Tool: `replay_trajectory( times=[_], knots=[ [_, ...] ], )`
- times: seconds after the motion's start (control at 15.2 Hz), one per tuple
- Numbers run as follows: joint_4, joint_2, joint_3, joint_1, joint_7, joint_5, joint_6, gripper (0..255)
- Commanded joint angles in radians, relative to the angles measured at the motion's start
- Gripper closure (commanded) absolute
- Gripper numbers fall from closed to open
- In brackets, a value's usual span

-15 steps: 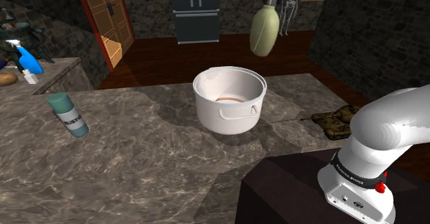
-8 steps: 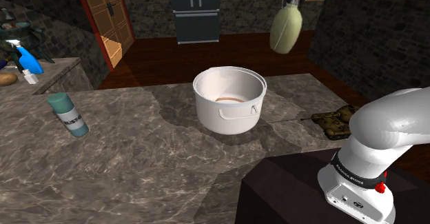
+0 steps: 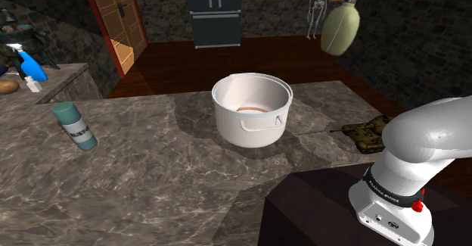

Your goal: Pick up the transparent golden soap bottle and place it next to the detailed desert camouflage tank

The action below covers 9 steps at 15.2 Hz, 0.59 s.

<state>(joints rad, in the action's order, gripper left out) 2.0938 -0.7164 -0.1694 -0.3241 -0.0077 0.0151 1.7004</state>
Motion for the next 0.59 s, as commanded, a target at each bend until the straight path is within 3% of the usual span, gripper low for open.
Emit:
replay_trajectory(
  times=[0.0,0.53],
  knots=[
    [-0.02,0.02,-0.039,-0.004,-0.041,0.01,0.0,255],
    [0.12,-0.023,-0.043,-0.013,-0.046,0.018,0.097,255]
  ],
)
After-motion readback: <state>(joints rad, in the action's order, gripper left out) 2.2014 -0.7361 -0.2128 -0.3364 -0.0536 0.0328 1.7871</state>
